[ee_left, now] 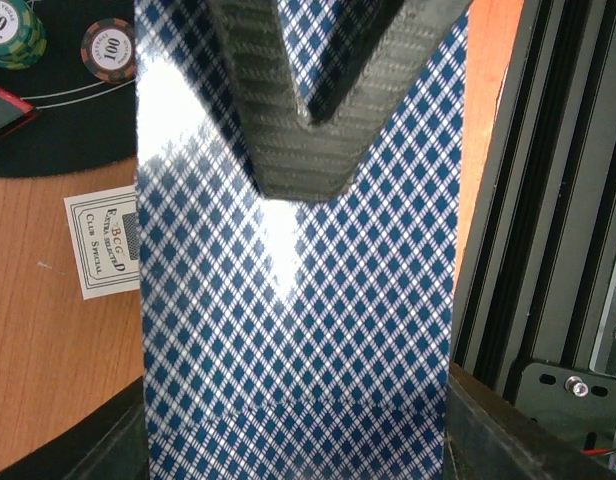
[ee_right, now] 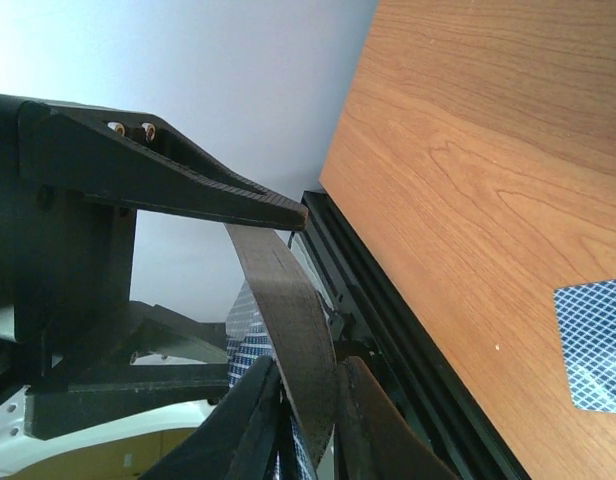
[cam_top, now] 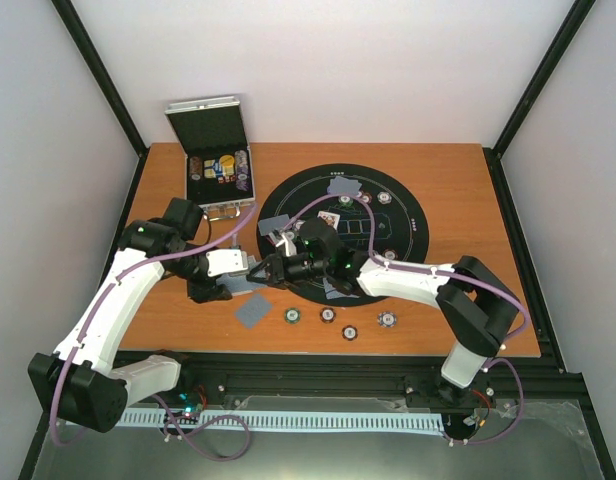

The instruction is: Distribute texas hold em gaming equipment

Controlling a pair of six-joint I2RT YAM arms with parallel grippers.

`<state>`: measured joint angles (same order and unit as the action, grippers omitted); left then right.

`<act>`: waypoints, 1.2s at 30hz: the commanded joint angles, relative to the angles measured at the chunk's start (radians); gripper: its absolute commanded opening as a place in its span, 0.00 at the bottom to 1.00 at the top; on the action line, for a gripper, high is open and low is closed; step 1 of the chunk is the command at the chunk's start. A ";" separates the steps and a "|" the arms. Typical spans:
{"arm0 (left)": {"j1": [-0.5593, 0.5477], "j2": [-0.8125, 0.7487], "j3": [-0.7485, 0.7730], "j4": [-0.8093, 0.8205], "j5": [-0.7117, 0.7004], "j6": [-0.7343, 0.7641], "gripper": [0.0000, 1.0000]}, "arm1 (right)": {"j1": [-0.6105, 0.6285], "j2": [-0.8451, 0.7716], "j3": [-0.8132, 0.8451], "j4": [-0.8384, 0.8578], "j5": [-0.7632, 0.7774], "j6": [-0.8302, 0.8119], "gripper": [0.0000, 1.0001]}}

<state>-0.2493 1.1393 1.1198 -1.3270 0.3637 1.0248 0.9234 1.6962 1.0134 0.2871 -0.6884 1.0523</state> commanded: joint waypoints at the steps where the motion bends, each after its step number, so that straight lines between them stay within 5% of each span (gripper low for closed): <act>1: 0.000 -0.007 0.015 -0.001 0.000 0.015 0.01 | -0.016 -0.034 -0.008 -0.101 0.021 -0.048 0.18; 8: 0.000 -0.008 0.014 0.000 0.002 0.013 0.01 | -0.020 -0.047 0.002 -0.138 0.024 -0.066 0.29; 20: 0.001 -0.013 0.012 -0.001 -0.007 0.015 0.01 | -0.063 -0.110 0.026 -0.277 0.038 -0.141 0.03; 28: 0.001 -0.012 0.014 -0.007 -0.014 0.015 0.01 | -0.272 -0.184 0.115 -0.591 0.037 -0.373 0.03; 32: 0.001 -0.010 0.015 -0.008 -0.015 0.015 0.01 | -0.354 -0.080 0.328 -0.974 0.369 -0.610 0.03; 36: 0.001 -0.009 0.017 -0.010 -0.016 0.011 0.01 | -0.359 0.091 0.535 -1.140 0.771 -0.751 0.03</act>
<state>-0.2497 1.1393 1.1168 -1.3296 0.3302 1.0248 0.5671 1.6501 1.4120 -0.5663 -0.3462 0.5209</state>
